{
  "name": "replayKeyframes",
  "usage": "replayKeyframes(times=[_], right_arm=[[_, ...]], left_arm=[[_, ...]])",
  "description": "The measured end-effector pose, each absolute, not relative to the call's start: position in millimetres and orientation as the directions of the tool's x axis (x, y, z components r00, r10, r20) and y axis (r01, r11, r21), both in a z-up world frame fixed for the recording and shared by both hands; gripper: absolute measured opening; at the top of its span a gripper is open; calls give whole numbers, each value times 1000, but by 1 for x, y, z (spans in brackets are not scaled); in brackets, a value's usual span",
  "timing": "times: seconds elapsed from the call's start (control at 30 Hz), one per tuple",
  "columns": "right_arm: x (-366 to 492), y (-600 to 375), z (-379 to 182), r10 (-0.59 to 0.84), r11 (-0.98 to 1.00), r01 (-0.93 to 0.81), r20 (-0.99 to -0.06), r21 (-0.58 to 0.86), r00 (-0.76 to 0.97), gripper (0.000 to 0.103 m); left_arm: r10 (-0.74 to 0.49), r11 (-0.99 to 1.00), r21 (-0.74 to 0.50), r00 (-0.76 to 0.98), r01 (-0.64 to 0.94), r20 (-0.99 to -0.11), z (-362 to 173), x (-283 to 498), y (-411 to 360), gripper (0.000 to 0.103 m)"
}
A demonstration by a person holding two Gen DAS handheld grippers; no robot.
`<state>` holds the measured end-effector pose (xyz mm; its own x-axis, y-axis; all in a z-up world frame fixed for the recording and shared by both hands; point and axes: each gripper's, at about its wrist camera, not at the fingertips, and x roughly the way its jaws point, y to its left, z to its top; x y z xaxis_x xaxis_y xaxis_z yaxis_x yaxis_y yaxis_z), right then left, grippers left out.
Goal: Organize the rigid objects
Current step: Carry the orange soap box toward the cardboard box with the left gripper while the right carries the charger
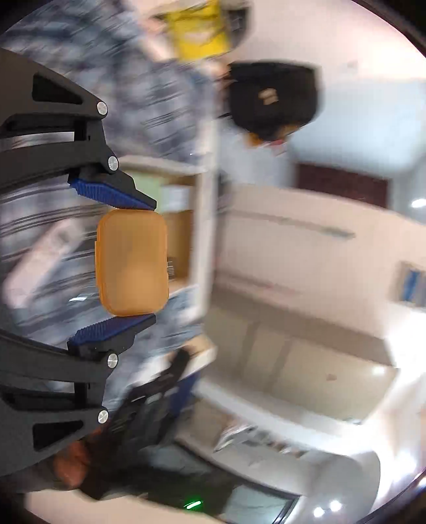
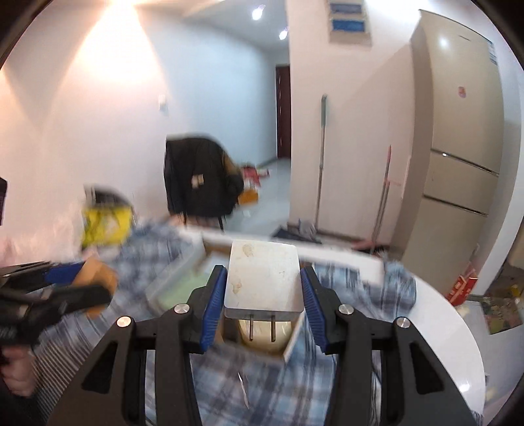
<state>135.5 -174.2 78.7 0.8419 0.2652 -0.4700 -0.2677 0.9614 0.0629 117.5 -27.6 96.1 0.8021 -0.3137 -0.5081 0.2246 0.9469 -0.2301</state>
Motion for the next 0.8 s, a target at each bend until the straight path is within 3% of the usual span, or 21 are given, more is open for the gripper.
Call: replayKeyframes(times=[0.13,0.3,0.37,0.53,0.67,0.8], right_arm=[[150,-174,120,217,976,-207,-427,69,878,45],[196,-179,129,261,958,-177,-431,227,864,45],[215,-185,119,251,949,-135,-420,285,872,45],[243,-175,72,227,965,-130,-482,226,846,45],[274,-177,20,212,971,-99,-591,218,779,45],[295,-197,-19,228,963,-68,-654,262,721,45]], left_arm=[[-226,971,-168,892,172,-391,145,147,-36,63],[-218,962,-244,887,125,-408,150,207,-28,63],[-192,958,-277,882,74,-430,136,231,-18,63],[-181,980,-159,858,118,-480,71,264,-31,64],[-215,970,-204,846,128,-489,33,286,-32,64],[-262,962,-220,784,164,-563,-4,310,-34,64]])
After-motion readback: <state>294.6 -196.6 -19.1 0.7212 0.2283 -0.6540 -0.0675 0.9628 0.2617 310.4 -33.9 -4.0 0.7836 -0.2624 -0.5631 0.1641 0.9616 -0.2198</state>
